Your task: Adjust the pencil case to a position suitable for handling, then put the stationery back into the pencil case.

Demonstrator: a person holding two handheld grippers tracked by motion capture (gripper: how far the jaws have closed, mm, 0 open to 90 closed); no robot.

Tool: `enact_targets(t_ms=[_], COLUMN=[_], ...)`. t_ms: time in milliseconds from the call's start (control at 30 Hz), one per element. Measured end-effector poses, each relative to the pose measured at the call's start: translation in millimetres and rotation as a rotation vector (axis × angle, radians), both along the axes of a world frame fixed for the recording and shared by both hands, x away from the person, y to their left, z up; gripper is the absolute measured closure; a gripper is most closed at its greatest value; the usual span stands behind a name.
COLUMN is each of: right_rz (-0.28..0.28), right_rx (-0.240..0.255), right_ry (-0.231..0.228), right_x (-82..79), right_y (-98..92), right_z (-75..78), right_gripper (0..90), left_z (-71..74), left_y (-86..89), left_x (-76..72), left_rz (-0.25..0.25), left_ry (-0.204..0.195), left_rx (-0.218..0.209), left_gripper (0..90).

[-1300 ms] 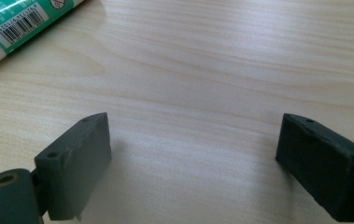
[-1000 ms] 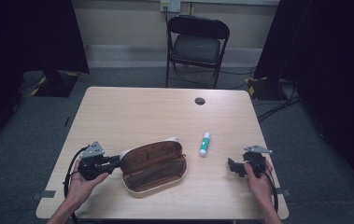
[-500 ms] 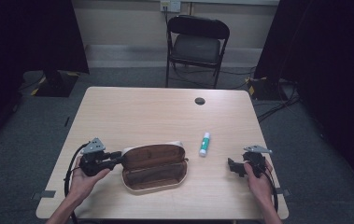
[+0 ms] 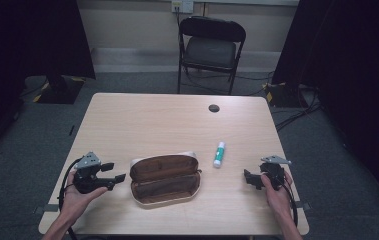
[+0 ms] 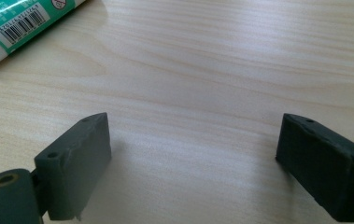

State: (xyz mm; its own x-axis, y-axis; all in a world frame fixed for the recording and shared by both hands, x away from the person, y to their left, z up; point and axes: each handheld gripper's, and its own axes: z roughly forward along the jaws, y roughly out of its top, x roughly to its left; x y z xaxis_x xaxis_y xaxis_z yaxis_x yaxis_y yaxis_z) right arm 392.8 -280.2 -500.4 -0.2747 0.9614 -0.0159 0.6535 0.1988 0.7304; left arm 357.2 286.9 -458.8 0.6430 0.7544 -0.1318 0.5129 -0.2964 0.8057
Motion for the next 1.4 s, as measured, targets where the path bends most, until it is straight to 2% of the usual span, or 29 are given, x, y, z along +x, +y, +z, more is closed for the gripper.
enact_targets(t_ms=[33, 133, 233, 300, 367, 433, 467, 533, 600, 633, 700, 800, 867, 933, 1133, 1400], right_rz=[0.0, 0.004, 0.007, 0.018, 0.035, 0.045, 0.053, 0.072, 0.081, 0.091, 0.104, 0.139, 0.162, 0.184, 0.214, 0.229], right_rx=[0.0, 0.001, 0.003, 0.007, 0.018, 0.021, 0.027, 0.023, 0.027, 0.037, 0.046, 0.064, 0.048, 0.056, 0.076, 0.064], right_ry=[0.0, 0.001, -0.001, -0.002, 0.0, 0.001, 0.006, 0.006, -0.01, -0.017, -0.016, -0.026, -0.033, -0.032, -0.044, -0.039], right_x=[0.0, 0.1, 0.6, 0.5, 0.4, 0.3, -0.2, -1.6, -3.6, -4.1, -3.3, -2.6, -1.4, 3.6, 20.2, 39.9], right_y=[-0.1, 0.5, 2.1, 3.1, 3.6, 5.0, 6.0, 9.4, 12.9, 14.6, 18.7, 27.1, 34.3, 41.7, 60.3, 80.7], right_z=[0.0, 0.1, 0.0, 0.4, 1.5, 2.5, 3.5, 6.5, 11.0, 13.3, 18.1, 24.8, 27.0, 29.6, 37.5, 36.6], right_gripper=[9.1, 9.2, 9.3, 12.4, 14.9, 17.6, 19.3, 20.7, 24.3, 25.1, 28.2, 32.3, 34.9, 36.3, 36.4, 35.3], left_z=[-1.8, -9.8, -17.7, -21.2, -24.0, -28.6, -30.6, -33.9, -33.8, -34.5, -38.2, -40.5, -42.4, -43.9, -44.3, -44.7], left_y=[0.3, 1.3, 5.9, 7.1, 7.6, 6.4, 5.8, 4.6, 5.1, 5.0, 4.1, 4.6, 3.5, 2.1, 0.3, -0.2], left_x=[1.5, 4.6, 8.6, 11.2, 12.3, 13.6, 13.8, 12.8, 13.2, 13.0, 12.3, 11.3, 10.1, 10.1, 11.1, 11.3], left_rz=[0.002, 0.002, 0.001, 0.031, 0.032, 0.05, 0.058, 0.068, 0.074, 0.082, 0.095, 0.102, 0.105, 0.091, 0.082, 0.081], left_ry=[0.009, 0.029, 0.053, 0.07, 0.088, 0.112, 0.118, 0.095, 0.102, 0.094, 0.055, 0.039, 0.033, 0.026, 0.034, 0.04], left_rx=[0.005, 0.061, 0.076, 0.108, 0.12, 0.16, 0.17, 0.209, 0.197, 0.198, 0.211, 0.199, 0.183, 0.19, 0.195, 0.188], left_gripper=[27.2, 21.3, 18.9, 19.0, 18.9, 17.4, 17.8, 17.3, 16.9, 16.5, 15.5, 12.6, 11.1, 6.4, 2.2, 1.2])
